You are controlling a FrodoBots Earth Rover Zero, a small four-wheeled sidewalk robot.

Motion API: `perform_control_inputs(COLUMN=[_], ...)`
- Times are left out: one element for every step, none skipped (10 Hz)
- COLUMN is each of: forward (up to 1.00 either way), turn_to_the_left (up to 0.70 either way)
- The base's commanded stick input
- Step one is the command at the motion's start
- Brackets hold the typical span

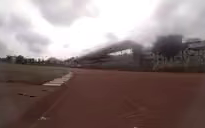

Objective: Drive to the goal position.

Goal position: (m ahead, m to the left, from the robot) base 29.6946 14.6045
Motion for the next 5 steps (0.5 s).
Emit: perform_control_inputs(forward=[1.00, 1.00, 1.00, 1.00, 1.00], turn_to_the_left=[0.00, 0.00, 0.00, 0.00, 0.00])
